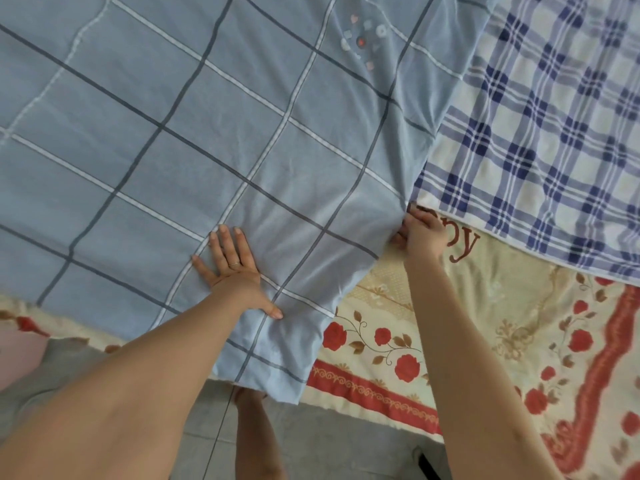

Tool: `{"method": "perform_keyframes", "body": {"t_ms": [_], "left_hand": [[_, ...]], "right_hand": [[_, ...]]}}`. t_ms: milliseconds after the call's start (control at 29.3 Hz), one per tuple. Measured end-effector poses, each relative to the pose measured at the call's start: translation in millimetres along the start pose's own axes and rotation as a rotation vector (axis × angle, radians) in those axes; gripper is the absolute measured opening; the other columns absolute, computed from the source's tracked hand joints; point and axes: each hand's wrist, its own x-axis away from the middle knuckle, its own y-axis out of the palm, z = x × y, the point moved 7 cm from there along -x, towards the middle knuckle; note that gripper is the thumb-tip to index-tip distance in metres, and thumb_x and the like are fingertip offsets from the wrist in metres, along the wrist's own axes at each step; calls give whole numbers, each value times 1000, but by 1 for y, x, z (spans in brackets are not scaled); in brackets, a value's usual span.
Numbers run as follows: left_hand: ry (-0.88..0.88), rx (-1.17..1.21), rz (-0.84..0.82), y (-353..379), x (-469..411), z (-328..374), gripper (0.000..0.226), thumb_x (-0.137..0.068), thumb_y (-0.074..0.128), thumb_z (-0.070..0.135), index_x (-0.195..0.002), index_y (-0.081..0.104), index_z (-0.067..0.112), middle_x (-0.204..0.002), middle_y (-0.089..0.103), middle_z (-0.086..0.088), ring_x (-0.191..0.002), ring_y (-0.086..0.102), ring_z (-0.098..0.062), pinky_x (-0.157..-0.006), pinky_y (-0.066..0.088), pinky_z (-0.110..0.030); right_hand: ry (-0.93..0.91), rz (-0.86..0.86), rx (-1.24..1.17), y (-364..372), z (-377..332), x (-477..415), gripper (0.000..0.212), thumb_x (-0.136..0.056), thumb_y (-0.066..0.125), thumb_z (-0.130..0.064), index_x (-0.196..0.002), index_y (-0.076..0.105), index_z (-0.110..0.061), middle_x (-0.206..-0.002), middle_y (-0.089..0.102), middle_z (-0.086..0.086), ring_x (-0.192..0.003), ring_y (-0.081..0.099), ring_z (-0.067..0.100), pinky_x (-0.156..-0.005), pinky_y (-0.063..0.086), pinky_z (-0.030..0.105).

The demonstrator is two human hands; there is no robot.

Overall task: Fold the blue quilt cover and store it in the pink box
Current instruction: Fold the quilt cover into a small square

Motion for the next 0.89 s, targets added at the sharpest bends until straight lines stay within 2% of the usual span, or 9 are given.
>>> {"method": "perform_keyframes", "body": {"t_ms": [137,308,376,444,547,649,752,820,888], "left_hand": [[25,21,23,3,2,1,173,-35,79,75,-109,-59,1,-108,-66,-24,-121,-50,-41,-101,-14,-69],[138,97,161,-3,1,2,160,-45,62,88,-128,-47,5,-135,-53,-19,-127,-47,-35,-101,-17,-67],[288,203,353,2,4,-3,132,-64,47,87,-143,-31,17,-148,-39,-13,-136,-37,-30,-104,-19,-64],[494,148,553,31,14,-3,101,-76,35,81,-147,-20,34,-153,-32,-4,-139,-33,-28,-102,-23,-61],[835,-278,454,126,43,28,92,-79,35,75,-142,-25,44,-151,-37,0,-133,-41,-29,-97,-23,-71],[1131,-487,133,231,87,53,78,-87,38,66,-148,-2,40,-150,-37,3,-134,-41,-23,-94,-29,-69],[1214,-384,40,265,113,69,58,-94,45,46,-146,32,25,-160,-4,1,-145,-18,-18,-103,-23,-65],[1215,-231,162,249,126,77,43,-92,52,27,-134,50,18,-152,32,-5,-144,18,-23,-115,0,-58],[1225,-18,293,218,129,73,33,-84,55,15,-116,63,15,-123,61,-4,-117,54,-24,-105,35,-41]], "right_hand": [[-344,243,259,-15,-3,50,40,-90,47,-5,-129,48,-17,-120,59,-3,-108,57,13,-82,42,17],[-1787,-535,1306,92,48,147,52,-89,48,-41,-140,44,-29,-144,47,2,-133,41,34,-106,27,64],[-1701,-444,1514,77,54,100,63,-88,50,-58,-145,34,-35,-152,35,-3,-139,32,35,-104,25,70],[-1229,-226,1583,32,39,34,72,-91,34,-67,-151,7,-38,-160,1,-6,-146,6,35,-107,4,72],[-656,-44,1360,-24,27,0,66,-95,21,-61,-151,-6,-37,-160,-12,-6,-146,-12,30,-109,-8,68],[-732,45,1263,-13,38,49,59,-100,26,-41,-154,8,-24,-161,-2,3,-147,-6,30,-115,-4,60],[-1049,-122,1327,38,60,121,63,-98,35,-36,-153,7,-22,-161,1,7,-147,-2,33,-114,-8,57],[-1340,-408,1348,72,90,175,63,-95,43,-38,-152,16,-28,-160,12,2,-146,7,35,-111,-5,60],[-1545,-668,1396,92,113,194,62,-91,48,-36,-149,28,-30,-157,24,-1,-144,19,35,-112,5,61]]}}
